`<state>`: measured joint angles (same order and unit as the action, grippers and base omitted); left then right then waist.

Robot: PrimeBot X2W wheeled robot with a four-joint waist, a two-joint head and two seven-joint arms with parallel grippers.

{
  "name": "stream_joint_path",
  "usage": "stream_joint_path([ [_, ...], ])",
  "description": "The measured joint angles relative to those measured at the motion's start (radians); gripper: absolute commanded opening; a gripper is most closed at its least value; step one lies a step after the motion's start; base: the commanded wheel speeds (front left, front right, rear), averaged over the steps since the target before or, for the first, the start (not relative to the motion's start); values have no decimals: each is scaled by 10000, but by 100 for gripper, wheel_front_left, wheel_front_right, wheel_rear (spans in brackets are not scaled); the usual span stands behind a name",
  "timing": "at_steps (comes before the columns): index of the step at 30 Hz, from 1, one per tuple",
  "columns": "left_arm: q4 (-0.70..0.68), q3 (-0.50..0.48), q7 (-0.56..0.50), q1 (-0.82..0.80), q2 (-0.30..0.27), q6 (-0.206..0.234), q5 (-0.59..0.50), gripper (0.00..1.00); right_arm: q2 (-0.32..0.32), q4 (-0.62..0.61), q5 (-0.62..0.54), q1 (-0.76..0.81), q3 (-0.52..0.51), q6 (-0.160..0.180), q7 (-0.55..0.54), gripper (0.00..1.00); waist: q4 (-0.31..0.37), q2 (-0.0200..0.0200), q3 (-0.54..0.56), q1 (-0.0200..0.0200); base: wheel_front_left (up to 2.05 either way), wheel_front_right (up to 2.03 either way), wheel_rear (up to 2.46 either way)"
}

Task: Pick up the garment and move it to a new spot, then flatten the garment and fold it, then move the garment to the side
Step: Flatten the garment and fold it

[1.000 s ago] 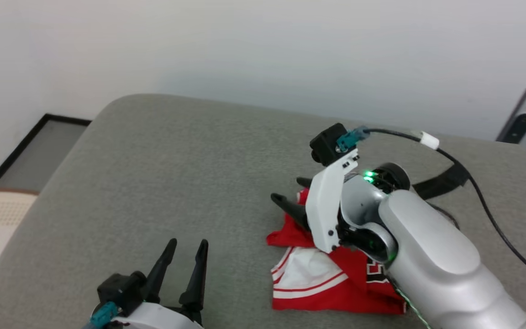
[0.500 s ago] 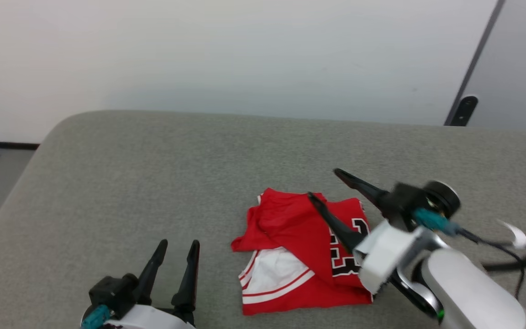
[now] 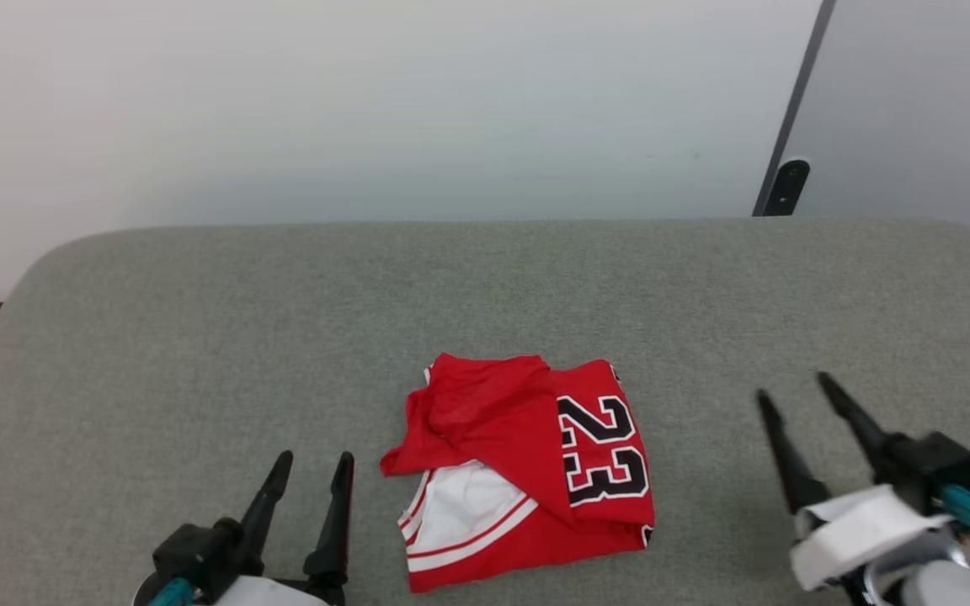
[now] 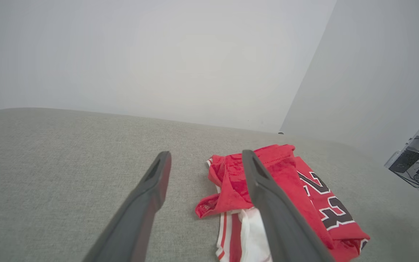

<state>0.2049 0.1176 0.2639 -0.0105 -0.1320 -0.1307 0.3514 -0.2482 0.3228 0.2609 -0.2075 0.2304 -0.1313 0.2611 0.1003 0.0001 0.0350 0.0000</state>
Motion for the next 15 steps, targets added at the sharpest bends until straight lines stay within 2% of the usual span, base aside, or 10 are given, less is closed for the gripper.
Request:
stream_joint_path([
  [4,-136,-161,0,134,-10,0,-194,100,219,-420,-102,768,-1187,0,2,100,127,0,-28,0,0,0,0],
  [8,-265,-370,0,167,23,0,-355,100,301,-769,-280,1190,-1900,0,2,100,200,0,-58,0,0,0,0],
  [15,-437,-571,0,167,67,0,-836,100,516,-1250,-504,1623,-2270,0,2,100,165,0,-54,0,0,0,0],
])
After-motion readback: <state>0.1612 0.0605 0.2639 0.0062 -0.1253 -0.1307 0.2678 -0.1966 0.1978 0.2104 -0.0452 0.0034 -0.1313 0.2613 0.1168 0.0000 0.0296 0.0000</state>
